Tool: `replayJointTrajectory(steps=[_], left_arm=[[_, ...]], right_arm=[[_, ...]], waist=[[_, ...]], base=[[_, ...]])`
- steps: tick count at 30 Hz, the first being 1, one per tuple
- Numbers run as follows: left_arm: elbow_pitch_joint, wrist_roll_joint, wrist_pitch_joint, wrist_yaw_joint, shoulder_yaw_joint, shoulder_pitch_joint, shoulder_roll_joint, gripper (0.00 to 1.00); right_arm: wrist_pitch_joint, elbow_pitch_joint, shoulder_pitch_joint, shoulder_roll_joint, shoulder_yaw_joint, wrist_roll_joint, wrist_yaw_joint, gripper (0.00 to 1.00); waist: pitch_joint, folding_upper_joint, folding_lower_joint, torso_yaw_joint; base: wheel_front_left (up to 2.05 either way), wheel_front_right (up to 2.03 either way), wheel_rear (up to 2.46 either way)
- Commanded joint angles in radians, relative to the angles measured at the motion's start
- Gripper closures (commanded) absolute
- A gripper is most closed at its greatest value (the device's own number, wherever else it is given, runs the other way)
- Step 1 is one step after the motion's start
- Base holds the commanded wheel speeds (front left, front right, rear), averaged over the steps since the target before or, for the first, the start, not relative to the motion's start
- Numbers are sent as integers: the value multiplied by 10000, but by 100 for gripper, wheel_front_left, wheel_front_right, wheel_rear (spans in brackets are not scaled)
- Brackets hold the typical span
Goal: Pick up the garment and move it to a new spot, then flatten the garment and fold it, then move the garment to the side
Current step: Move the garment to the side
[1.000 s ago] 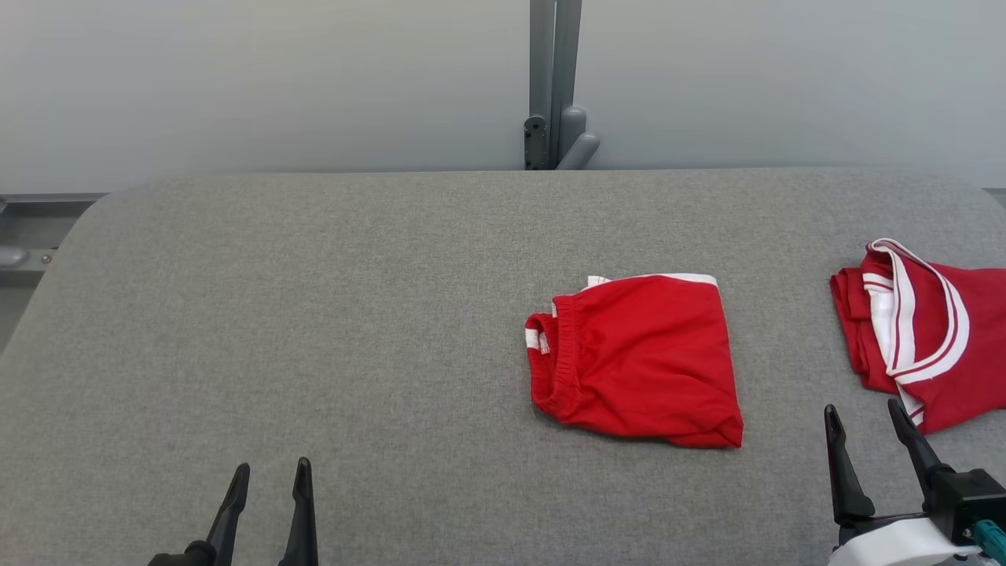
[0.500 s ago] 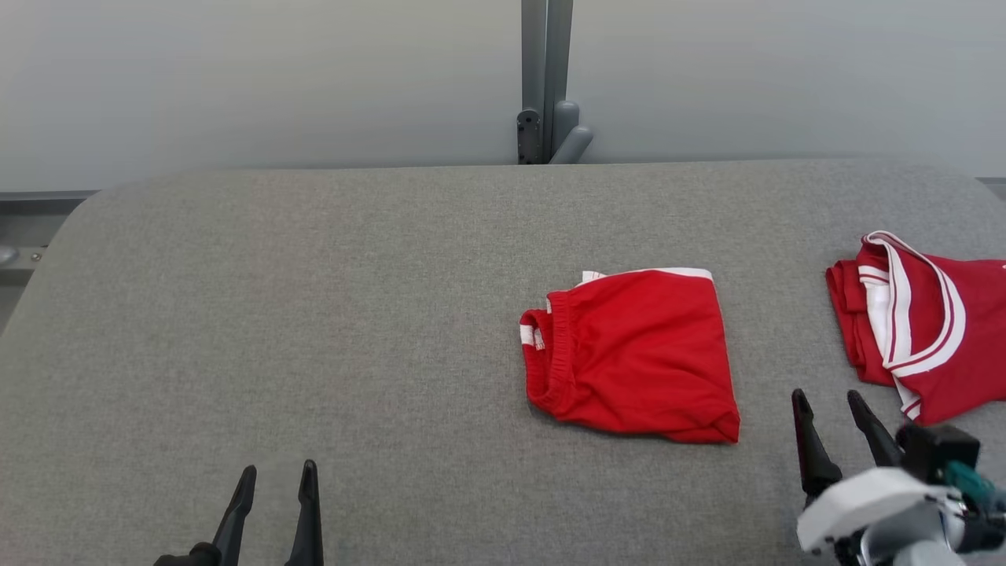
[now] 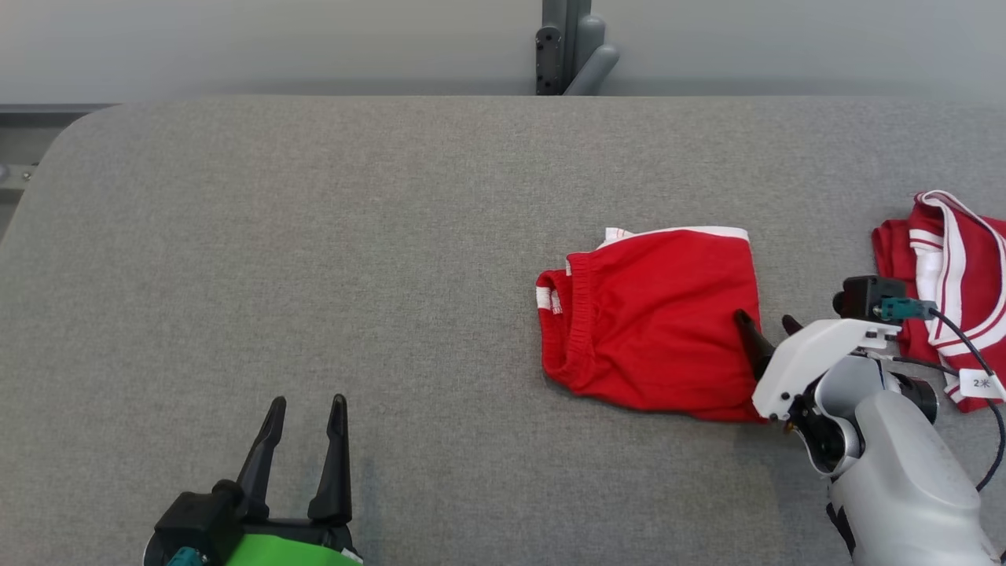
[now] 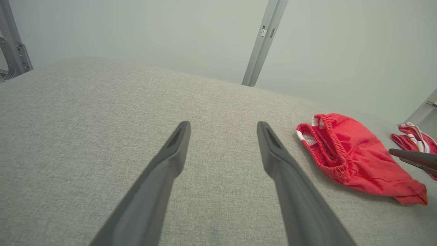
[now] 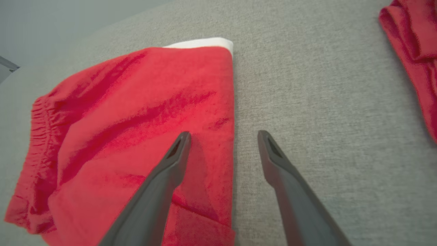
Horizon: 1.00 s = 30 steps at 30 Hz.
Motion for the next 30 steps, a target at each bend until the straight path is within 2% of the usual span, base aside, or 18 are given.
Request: replayJointTrajectory(steps=[1, 8, 9, 10, 13, 18, 24, 27, 28, 30], left_arm=[[-57, -136, -23, 3, -71, -239, 21, 0], [-32, -299, -23, 72, -266, -428, 21, 0], [-28, -304, -23, 75, -263, -439, 22, 0], [-29, -295, -23, 86, -262, -450, 21, 0], [-61, -228, -23, 120, -139, -451, 22, 0], [-200, -100, -23, 172, 149, -304, 21, 0], [-283, -227, -23, 158, -75, -257, 21, 0], [-310, -274, -23, 206, -259, -372, 22, 0], [-310, -274, -23, 206, -259, -372, 22, 0], [-291, -278, -23, 217, -373, -491, 22, 0]], right_arm=[[46, 328, -277, 102, -4, 154, -1, 0], [2, 1975, -1189, 304, -102, 216, -3, 0], [-19, 2152, -1294, 343, -119, 357, -3, 81], [-79, 2242, -1395, 369, -32, 404, -3, 100], [-364, 2171, -1691, 143, 345, 488, -1, 100], [-46, 1300, -2011, -790, 1188, 727, -4, 100], [1235, -174, -2260, -2431, 1752, 1159, -3, 100], [2164, -801, -2317, -3273, 1717, 1269, -3, 100], [2164, -801, -2317, -3273, 1717, 1269, -3, 100], [2716, -1045, -2431, -3771, 1468, 1327, -3, 100]], waist=[[416, 43, 0, 390], [687, 43, 0, 497], [704, 43, 0, 478], [713, 43, 0, 452], [684, 43, 0, 298], [664, 43, 0, -134], [706, 43, 0, -580], [800, 43, 0, -657], [800, 43, 0, -657], [889, 43, 0, -643]], base=[[0, 0, 0], [0, 0, 0], [0, 0, 0], [0, 0, 0], [0, 0, 0], [0, 0, 0], [0, 0, 0], [0, 0, 0], [0, 0, 0], [0, 0, 0]])
